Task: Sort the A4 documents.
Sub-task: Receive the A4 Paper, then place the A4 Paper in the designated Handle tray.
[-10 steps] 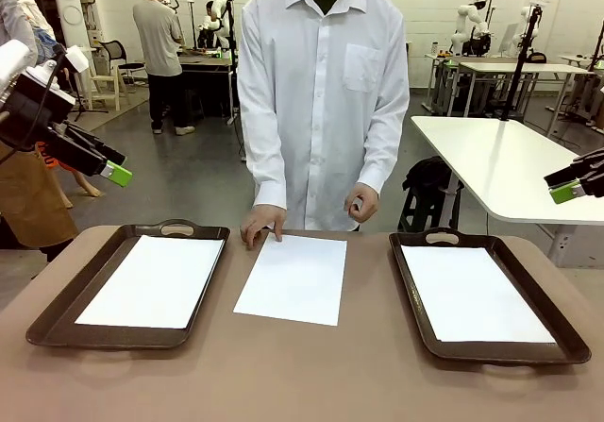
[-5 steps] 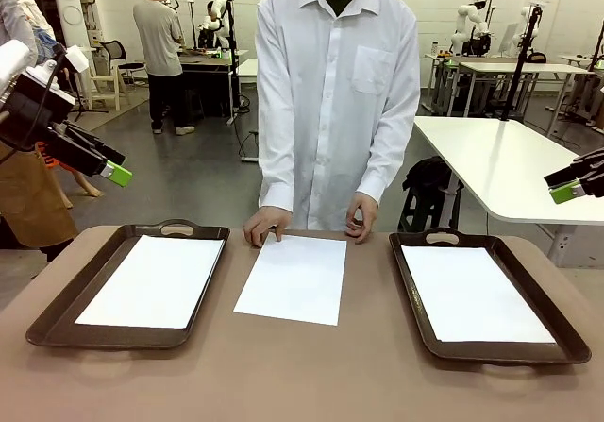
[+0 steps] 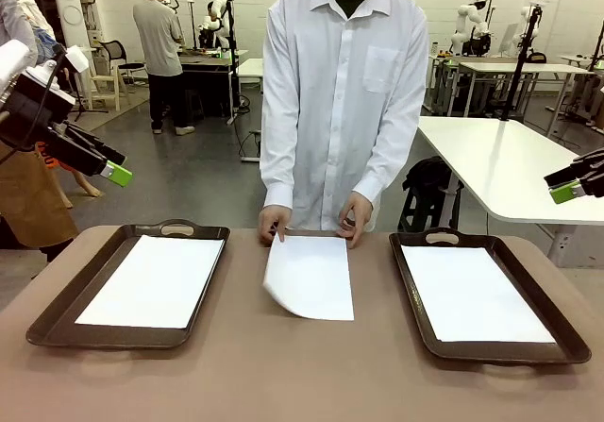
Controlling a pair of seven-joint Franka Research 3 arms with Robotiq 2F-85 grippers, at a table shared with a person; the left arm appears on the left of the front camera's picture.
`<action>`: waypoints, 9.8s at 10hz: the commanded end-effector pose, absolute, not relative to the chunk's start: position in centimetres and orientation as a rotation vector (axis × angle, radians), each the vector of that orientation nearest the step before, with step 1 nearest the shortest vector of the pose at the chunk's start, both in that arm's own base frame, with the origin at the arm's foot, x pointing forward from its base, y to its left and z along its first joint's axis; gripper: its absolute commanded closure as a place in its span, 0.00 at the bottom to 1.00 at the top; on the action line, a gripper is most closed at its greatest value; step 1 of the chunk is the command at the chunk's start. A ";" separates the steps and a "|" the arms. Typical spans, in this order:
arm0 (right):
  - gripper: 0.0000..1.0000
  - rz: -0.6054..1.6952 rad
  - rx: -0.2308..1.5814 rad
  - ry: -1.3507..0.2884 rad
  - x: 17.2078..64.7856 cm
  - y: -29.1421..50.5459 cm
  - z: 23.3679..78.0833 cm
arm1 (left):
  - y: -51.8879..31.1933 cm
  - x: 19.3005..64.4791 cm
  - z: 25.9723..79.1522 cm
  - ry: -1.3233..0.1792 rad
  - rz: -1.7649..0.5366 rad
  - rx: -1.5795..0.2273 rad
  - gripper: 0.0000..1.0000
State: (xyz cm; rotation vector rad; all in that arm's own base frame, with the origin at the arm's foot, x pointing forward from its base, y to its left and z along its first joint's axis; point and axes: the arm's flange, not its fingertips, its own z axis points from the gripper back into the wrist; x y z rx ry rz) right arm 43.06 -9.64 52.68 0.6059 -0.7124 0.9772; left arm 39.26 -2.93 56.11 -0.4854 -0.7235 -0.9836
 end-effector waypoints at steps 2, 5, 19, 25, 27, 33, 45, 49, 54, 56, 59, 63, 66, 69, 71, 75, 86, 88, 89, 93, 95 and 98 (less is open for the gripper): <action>0.00 0.980 0.611 -0.711 43.0 -9.5 52.7 | -2.8 39.3 56.1 -0.733 -0.988 -0.502 0.00; 0.00 0.980 0.611 -0.711 43.0 -9.5 52.7 | -2.8 39.3 56.1 -0.733 -0.988 -0.502 0.00; 0.00 0.980 0.611 -0.711 43.0 -9.5 52.7 | -2.8 39.3 56.1 -0.733 -0.988 -0.502 0.00; 0.00 0.980 0.611 -0.711 43.0 -9.5 52.7 | -2.8 39.3 56.1 -0.733 -0.988 -0.502 0.00; 0.00 0.980 0.611 -0.711 43.0 -9.5 52.7 | -2.8 39.3 56.1 -0.733 -0.988 -0.502 0.00; 0.00 0.980 0.611 -0.711 43.0 -9.5 52.7 | -2.9 39.3 56.1 -0.723 -0.984 -0.485 0.00; 0.00 0.980 0.611 -0.711 43.0 -9.5 52.7 | -6.5 52.9 42.2 -0.461 -0.287 -1.207 0.00; 0.00 0.980 0.611 -0.711 43.0 -9.5 52.7 | -9.0 57.4 38.7 -0.438 -0.238 -1.310 0.00; 0.00 0.980 0.611 -0.711 43.0 -9.5 52.7 | -12.1 61.9 36.8 -0.393 -0.158 -1.319 0.00; 0.00 0.980 0.611 -0.711 43.0 -9.5 52.7 | -13.8 63.1 35.9 -0.344 -0.153 -1.330 0.00; 0.00 0.980 0.611 -0.711 43.0 -9.5 52.7 | -15.7 64.1 35.7 -0.310 -0.146 -1.367 0.00; 0.00 0.980 0.611 -0.711 43.0 -9.5 52.7 | -19.6 63.9 35.8 -0.208 -0.162 -1.459 0.00; 0.00 0.980 0.611 -0.711 43.0 -9.5 52.7 | -20.6 64.1 35.8 -0.203 -0.146 -1.475 0.00; 0.00 0.980 0.611 -0.711 43.0 -9.5 52.7 | -20.3 63.9 35.0 -0.181 -0.088 -1.502 0.17; 0.00 0.980 0.611 -0.711 43.0 -9.5 52.7 | -20.7 64.0 34.7 -0.159 -0.072 -1.534 0.35; 0.00 0.980 0.611 -0.711 43.0 -9.5 52.7 | -21.8 64.1 34.3 -0.142 -0.081 -1.527 0.71; 0.00 0.980 0.611 -0.711 43.0 -9.5 52.7 | -20.6 63.8 34.5 -0.173 -0.058 -1.497 1.00; 0.00 0.980 0.611 -0.711 43.0 -9.5 52.7 | -20.5 63.6 34.1 -0.171 -0.079 -1.487 1.00; 0.00 0.980 0.611 -0.711 43.0 -9.5 52.7 | -20.5 63.6 34.1 -0.171 -0.079 -1.487 1.00; 0.00 0.980 0.611 -0.711 43.0 -9.5 52.7 | -20.5 63.6 34.1 -0.171 -0.079 -1.487 1.00; 0.00 0.980 0.611 -0.711 43.0 -9.5 52.7 | -20.5 63.6 34.1 -0.171 -0.079 -1.487 1.00; 0.00 0.980 0.611 -0.711 43.0 -9.5 52.7 | -20.5 63.6 34.1 -0.171 -0.079 -1.487 1.00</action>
